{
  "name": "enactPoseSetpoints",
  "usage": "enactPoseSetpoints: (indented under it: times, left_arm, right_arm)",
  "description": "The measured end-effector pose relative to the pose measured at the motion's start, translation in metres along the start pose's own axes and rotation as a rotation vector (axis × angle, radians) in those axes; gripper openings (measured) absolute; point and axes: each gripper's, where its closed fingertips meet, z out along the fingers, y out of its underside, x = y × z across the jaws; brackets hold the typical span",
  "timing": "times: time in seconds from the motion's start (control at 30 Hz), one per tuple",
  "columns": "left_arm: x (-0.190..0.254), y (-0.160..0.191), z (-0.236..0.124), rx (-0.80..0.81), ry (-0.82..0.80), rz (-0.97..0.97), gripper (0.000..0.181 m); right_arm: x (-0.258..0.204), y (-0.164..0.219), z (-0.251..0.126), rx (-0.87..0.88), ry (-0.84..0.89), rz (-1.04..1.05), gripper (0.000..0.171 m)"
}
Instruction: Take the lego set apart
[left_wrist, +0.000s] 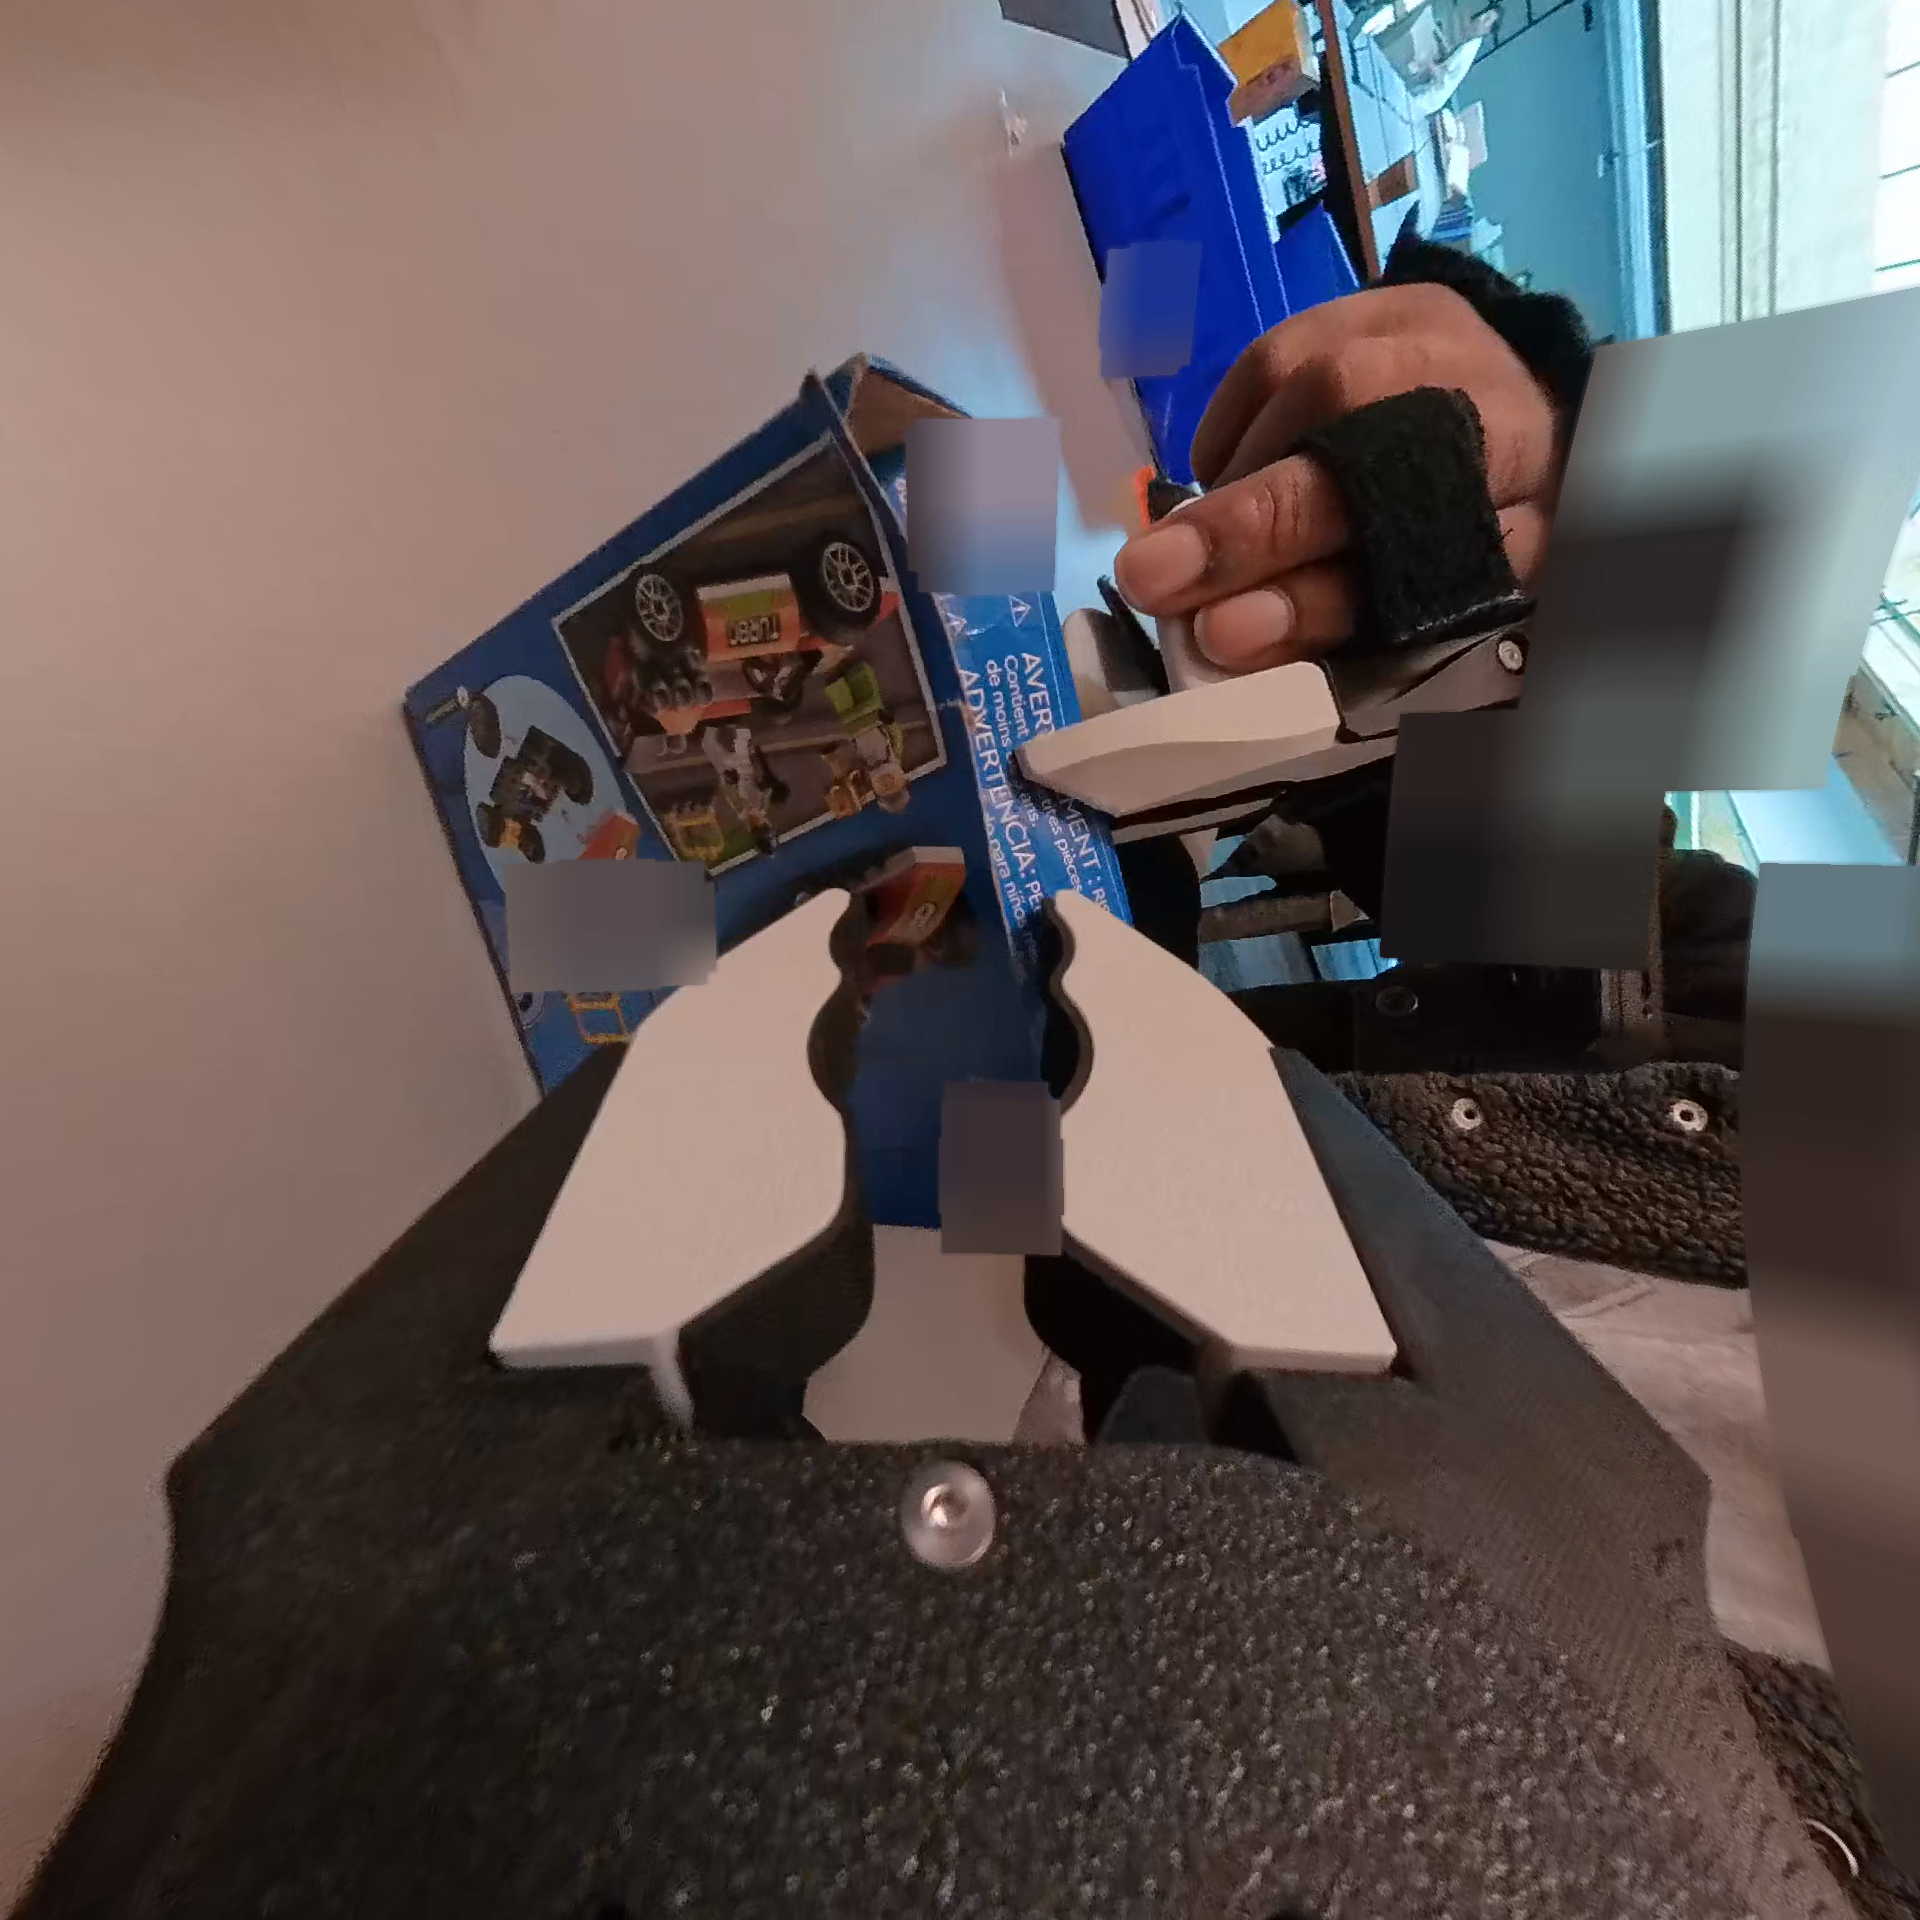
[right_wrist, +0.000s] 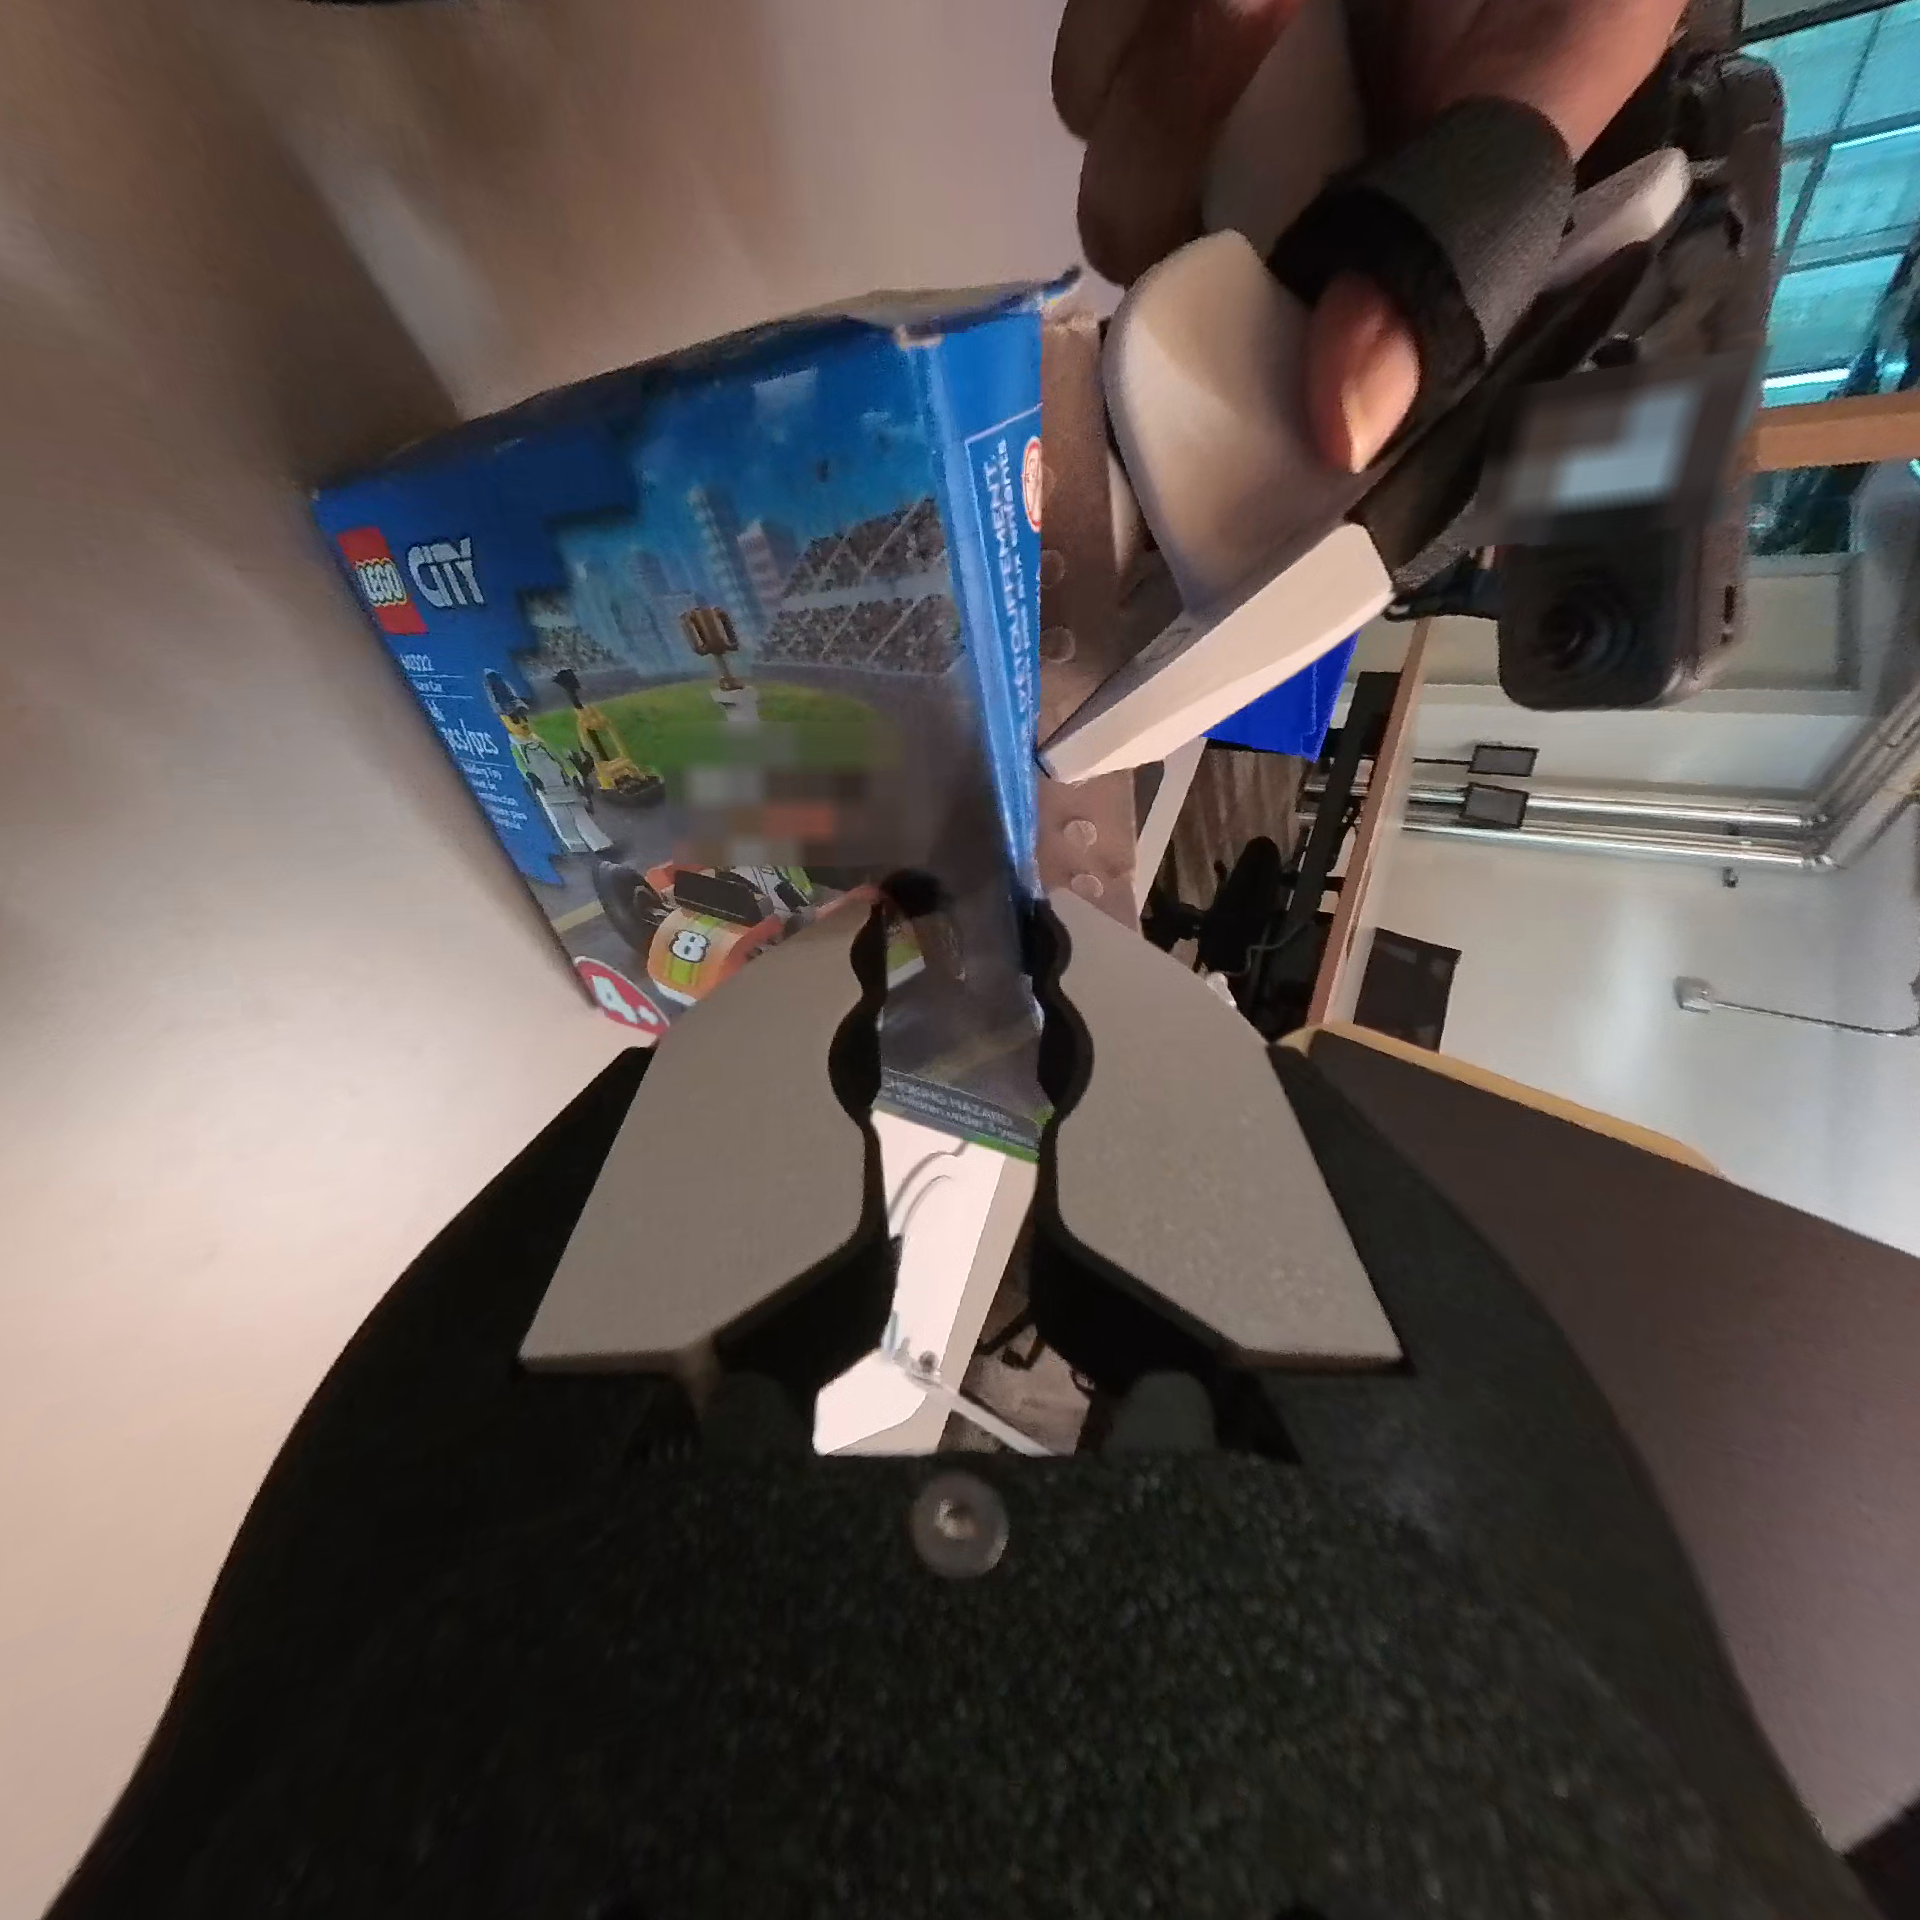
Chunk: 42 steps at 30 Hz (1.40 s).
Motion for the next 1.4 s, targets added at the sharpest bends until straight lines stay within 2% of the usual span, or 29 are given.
enactPoseSetpoints:
  times: [0.1, 0.2, 0.3, 0.43, 0.57, 0.63, 0.7, 0.8, 0.97, 1.1, 1.23, 1.33, 1.4]
  left_arm:
    - [-0.002, -0.003, -0.005, 0.008, -0.059, 0.048, 0.014]
    - [-0.001, 0.000, -0.008, 0.002, -0.061, 0.057, 0.014]
    - [0.011, 0.001, -0.010, 0.007, -0.010, 0.066, 0.028]
    - [0.023, -0.011, -0.016, 0.059, -0.009, 0.117, 0.045]
    - [0.015, -0.007, 0.000, -0.020, -0.083, 0.151, 0.057]
    - [0.010, -0.004, 0.010, -0.069, -0.111, 0.163, 0.060]
    - [0.008, 0.000, 0.018, -0.099, -0.110, 0.163, 0.061]
    - [0.009, 0.000, 0.022, -0.085, -0.104, 0.161, 0.060]
    - [0.007, -0.002, 0.017, -0.049, -0.099, 0.160, 0.051]
    - [0.006, -0.002, 0.014, -0.031, -0.084, 0.156, 0.048]
    - [0.006, -0.003, 0.012, -0.017, -0.079, 0.168, 0.046]
    - [0.005, -0.002, 0.010, -0.012, -0.069, 0.172, 0.045]
    - [0.006, -0.001, 0.010, -0.014, -0.057, 0.177, 0.045]
  right_arm:
    - [0.001, 0.001, 0.001, -0.022, 0.023, 0.003, 0.028]
    - [0.008, 0.009, -0.004, -0.046, -0.001, 0.065, 0.034]
    - [0.008, 0.023, -0.008, -0.065, -0.112, 0.204, 0.037]
    - [0.014, 0.018, -0.014, 0.093, -0.287, 0.588, 0.038]
    - [0.023, 0.016, -0.020, 0.144, -0.489, 0.817, 0.049]
    - [0.020, 0.015, -0.019, 0.080, -0.628, 0.878, 0.062]
    - [0.012, 0.013, -0.019, -0.013, -0.758, 0.903, 0.074]
    - [0.000, 0.012, -0.021, -0.146, -0.848, 0.859, 0.076]
    - [-0.012, 0.016, -0.024, -0.381, -0.857, 0.793, 0.088]
    - [-0.013, 0.015, -0.017, -0.511, -0.845, 0.861, 0.088]
    - [-0.030, 0.014, -0.011, -0.594, -0.917, 0.846, 0.094]
    - [-0.027, 0.012, -0.010, -0.594, -0.947, 0.866, 0.090]
    - [-0.021, 0.010, -0.011, -0.541, -0.982, 0.914, 0.079]
